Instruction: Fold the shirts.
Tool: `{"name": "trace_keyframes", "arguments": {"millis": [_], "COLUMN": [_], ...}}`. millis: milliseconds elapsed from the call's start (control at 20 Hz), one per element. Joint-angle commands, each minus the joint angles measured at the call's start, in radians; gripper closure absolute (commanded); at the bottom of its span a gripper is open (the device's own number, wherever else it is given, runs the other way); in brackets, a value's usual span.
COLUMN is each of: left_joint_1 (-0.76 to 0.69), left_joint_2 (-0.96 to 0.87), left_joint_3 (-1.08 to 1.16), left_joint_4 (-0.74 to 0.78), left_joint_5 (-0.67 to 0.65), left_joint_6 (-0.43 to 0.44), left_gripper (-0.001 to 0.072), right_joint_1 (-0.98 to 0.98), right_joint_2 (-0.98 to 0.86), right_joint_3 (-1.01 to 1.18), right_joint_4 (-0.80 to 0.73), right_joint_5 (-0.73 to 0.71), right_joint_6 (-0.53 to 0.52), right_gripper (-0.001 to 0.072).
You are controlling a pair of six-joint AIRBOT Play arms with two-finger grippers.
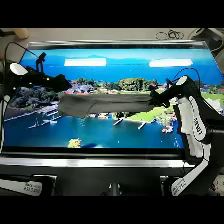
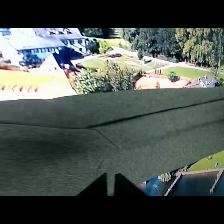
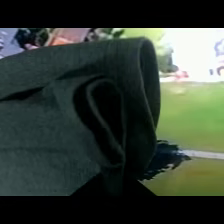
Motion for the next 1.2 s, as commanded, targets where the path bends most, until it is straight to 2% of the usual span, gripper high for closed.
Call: {"name": "trace_keyframes", "arguments": {"millis": [0,150,400,500,600,700,800,1000,1150], "left_joint_1": [-0.116,-0.251,-0.472,-0.542,-0.606,-0.625,-0.573,-0.331,-0.110], "left_joint_2": [-0.016,-0.093,-0.244,-0.291,-0.330,-0.335,-0.289,-0.077,0.122], "left_joint_3": [-0.003,-0.007,-0.007,-0.007,-0.007,-0.007,-0.007,-0.007,-0.007], "left_joint_4": [-0.002,-0.035,-0.253,-0.306,-0.435,-0.460,-0.373,-0.088,-0.017], "left_joint_5": [0.027,0.122,0.268,0.319,0.378,0.425,0.425,0.320,0.253], "left_joint_6": [-0.002,-0.084,-0.095,-0.138,-0.111,-0.068,-0.062,-0.092,-0.087], "left_gripper": [0.0681,0.0681,0.0682,0.0682,0.0682,0.0683,0.0684,0.0683,0.0683], "right_joint_1": [0.012,0.031,0.151,0.182,0.198,0.198,0.208,0.335,0.465], "right_joint_2": [0.051,0.235,0.542,0.630,0.670,0.665,0.633,0.491,0.320], "right_joint_3": [0.001,0.001,0.001,0.001,0.001,0.001,0.001,0.001,0.001], "right_joint_4": [0.096,0.098,0.096,0.095,0.088,0.085,0.093,0.124,0.226], "right_joint_5": [0.013,0.053,0.152,0.171,0.164,0.159,0.124,-0.031,-0.198], "right_joint_6": [-0.049,-0.053,-0.020,0.026,0.026,0.026,0.025,0.015,0.006], "right_gripper": [0.0694,0.0695,0.0694,0.0694,0.0693,0.0693,0.0693,0.0693,0.0692]}}
